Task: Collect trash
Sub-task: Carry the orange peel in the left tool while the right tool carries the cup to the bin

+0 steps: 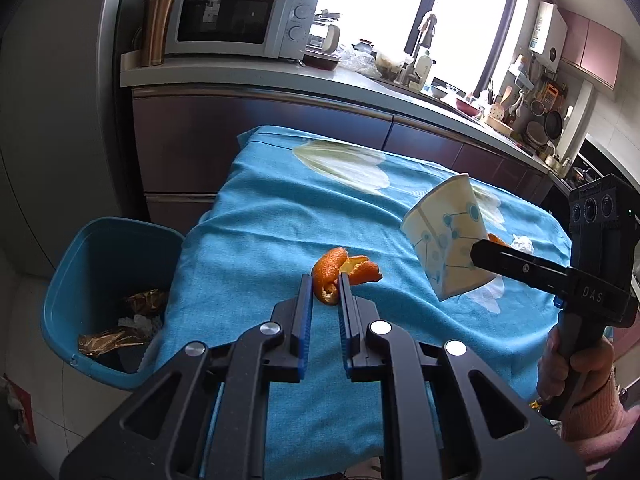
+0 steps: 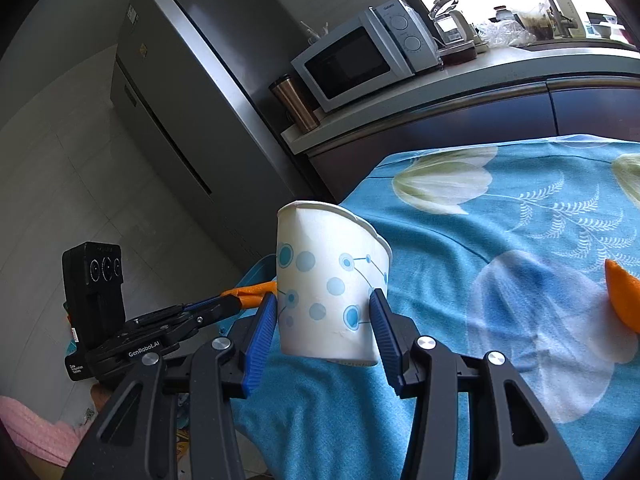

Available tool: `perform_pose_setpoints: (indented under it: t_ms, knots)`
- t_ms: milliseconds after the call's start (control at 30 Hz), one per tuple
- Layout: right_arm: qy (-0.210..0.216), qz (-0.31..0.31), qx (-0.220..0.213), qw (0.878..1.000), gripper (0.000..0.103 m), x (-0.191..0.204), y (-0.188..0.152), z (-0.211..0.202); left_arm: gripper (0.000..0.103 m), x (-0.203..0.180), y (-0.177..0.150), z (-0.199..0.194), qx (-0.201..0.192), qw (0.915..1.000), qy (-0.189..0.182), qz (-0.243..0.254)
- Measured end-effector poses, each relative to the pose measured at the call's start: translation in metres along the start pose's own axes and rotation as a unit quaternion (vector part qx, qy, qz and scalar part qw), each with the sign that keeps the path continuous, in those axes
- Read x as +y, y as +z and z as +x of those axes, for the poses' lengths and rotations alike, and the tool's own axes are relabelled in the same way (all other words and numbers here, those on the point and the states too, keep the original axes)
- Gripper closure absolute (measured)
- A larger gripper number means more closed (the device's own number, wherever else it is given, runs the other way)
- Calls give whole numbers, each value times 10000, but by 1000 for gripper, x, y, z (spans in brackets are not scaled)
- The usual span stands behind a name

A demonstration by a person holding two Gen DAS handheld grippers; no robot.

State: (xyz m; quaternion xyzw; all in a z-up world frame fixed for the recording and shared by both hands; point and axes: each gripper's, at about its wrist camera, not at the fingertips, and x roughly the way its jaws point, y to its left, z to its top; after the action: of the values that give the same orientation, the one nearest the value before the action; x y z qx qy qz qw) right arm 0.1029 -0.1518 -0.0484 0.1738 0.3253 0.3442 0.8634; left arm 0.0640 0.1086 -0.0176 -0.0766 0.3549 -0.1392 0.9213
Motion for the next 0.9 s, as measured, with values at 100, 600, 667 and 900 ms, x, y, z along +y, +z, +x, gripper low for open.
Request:
perform_pose_setpoints:
  t_ms: [100, 600, 667, 900]
  knots:
    - [81, -25, 83, 9999, 58, 6, 1, 7, 90, 9, -1, -10, -96, 9999, 84, -82]
    - [338, -331, 425, 9980, 58, 35, 8, 46, 90, 47, -4, -41, -326, 9973, 484, -438]
    - [368, -371, 467, 9975, 58, 38, 8, 51, 90, 53, -4, -45, -357, 9967, 534, -491]
    - [450, -544, 594, 9957, 58, 51, 12, 70, 90, 74, -3, -57, -491, 9939, 736, -661]
